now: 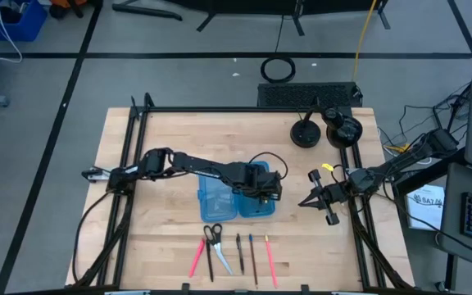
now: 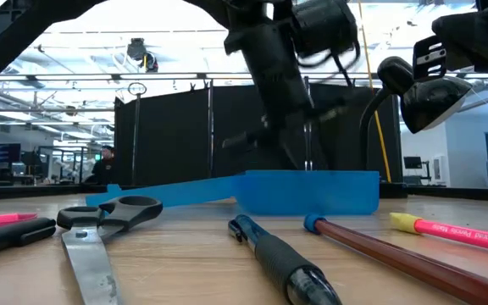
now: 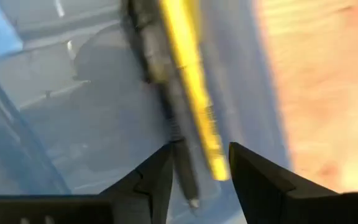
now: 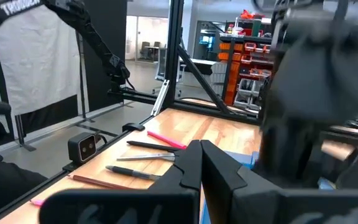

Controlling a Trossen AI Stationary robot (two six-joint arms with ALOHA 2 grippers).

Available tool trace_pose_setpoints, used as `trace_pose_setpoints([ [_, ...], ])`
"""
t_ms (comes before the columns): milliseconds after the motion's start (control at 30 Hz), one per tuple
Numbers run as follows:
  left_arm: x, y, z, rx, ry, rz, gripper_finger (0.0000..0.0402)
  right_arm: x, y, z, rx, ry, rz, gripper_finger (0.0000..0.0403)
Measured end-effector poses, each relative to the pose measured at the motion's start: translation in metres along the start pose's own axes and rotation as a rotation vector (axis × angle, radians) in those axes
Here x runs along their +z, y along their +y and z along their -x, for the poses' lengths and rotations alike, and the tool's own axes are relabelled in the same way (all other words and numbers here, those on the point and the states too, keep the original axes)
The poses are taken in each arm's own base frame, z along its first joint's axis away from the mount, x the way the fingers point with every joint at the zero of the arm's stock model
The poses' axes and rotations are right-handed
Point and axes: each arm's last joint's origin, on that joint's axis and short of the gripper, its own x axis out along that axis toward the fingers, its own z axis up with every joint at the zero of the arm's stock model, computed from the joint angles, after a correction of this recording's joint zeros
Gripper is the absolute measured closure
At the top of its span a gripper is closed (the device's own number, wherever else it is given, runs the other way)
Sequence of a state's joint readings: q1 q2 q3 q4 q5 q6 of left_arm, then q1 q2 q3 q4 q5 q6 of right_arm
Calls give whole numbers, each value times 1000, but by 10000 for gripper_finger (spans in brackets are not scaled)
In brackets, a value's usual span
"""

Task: Pick & place school supplies into a supply box
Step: Put the pink pen into the blue supply box

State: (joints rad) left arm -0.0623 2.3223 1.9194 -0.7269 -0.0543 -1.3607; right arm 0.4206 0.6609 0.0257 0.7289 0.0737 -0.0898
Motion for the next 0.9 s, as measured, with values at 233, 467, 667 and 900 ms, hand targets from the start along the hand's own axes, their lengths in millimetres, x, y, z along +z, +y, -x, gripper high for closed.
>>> trace_pose_setpoints([
  [233,6,-15,98,-142,-129,-185,241,-1,0,0,2,10,-3,403],
  [467,-53,12,252,-241,-140,-447,241,-4,0,0,4,38,-16,403],
  [667,-142,49,301,-177,-180,-525,241,-5,0,0,4,49,-23,403],
  [900,-218,95,278,-1,-449,-653,241,-5,0,0,4,50,8,403],
])
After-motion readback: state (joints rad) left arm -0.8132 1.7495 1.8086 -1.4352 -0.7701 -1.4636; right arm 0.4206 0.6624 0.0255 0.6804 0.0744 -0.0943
